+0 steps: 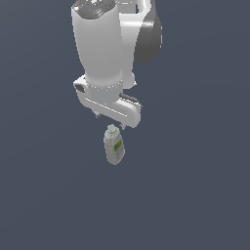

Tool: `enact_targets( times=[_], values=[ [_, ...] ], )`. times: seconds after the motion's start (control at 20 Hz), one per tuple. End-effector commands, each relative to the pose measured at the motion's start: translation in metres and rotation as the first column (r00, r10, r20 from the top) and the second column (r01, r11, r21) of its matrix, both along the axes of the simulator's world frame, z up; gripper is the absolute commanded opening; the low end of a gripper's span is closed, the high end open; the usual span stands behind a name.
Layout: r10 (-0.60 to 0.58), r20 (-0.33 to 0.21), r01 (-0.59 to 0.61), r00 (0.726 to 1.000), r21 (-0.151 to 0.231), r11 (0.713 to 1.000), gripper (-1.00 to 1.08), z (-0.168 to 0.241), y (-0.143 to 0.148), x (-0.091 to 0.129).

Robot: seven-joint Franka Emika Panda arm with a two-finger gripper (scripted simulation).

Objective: Pick up the object and move it to a goal position.

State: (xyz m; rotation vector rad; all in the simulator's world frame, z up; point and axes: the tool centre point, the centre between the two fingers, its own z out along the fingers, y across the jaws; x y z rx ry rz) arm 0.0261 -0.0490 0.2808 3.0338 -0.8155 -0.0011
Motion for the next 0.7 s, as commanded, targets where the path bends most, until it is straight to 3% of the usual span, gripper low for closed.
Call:
enact_targets(
  times=[0.0, 0.65],
  values=[
    [-0.008, 0.001, 0.008, 1.000, 0.000, 1.000, 1.00, -0.001, 0.000, 0.001],
    [-0.007, 0.001, 0.007, 1.000, 0.000, 1.000, 1.00, -0.040, 0.000, 0.000]
  ],
)
